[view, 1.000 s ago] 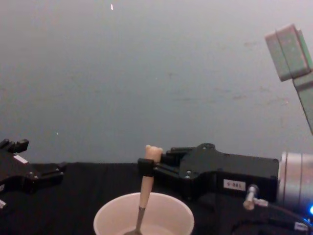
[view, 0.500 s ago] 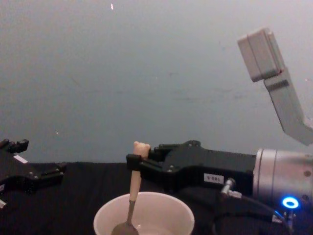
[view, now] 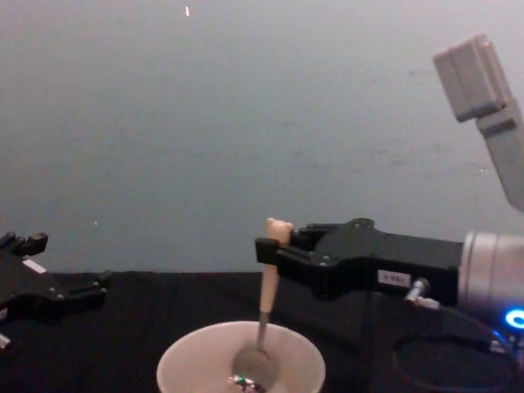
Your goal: Pick up the stirring spoon with one hand, stir inside the cup, then place it back in its original position.
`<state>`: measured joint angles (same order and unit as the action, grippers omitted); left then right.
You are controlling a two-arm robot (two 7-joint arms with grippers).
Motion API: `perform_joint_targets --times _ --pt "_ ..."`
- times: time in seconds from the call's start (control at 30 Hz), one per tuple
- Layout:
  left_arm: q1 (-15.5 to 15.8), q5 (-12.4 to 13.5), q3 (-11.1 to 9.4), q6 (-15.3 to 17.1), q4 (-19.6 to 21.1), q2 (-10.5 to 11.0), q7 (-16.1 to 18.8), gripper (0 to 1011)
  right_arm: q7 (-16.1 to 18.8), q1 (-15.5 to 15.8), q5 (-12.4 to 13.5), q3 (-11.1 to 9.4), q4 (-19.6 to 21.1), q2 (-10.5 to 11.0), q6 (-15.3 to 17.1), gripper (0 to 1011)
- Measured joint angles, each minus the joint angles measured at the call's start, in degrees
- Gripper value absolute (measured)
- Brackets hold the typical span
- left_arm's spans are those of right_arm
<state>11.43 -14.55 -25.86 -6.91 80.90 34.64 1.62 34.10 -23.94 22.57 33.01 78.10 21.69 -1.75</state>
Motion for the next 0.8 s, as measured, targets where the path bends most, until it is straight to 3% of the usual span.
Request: perform_joint_targets --times 0.27,0.43,0.8 --pt "0.00 0.00 0.00 0.00 0.00 0.00 0.00 1001 1.05 2.10 0.50 -0.67 3.01 2.72 0.84 218" --pt "0.00 0.00 0.00 0.00 0.00 0.00 0.00 1001 2.56 3.63 2.11 -0.97 5.13 4.15 1.05 218" --pt "0.00 0.00 0.00 0.00 0.00 0.00 0.00 1001 3.54 3.84 3.75 0.28 5.77 3.62 1.41 218"
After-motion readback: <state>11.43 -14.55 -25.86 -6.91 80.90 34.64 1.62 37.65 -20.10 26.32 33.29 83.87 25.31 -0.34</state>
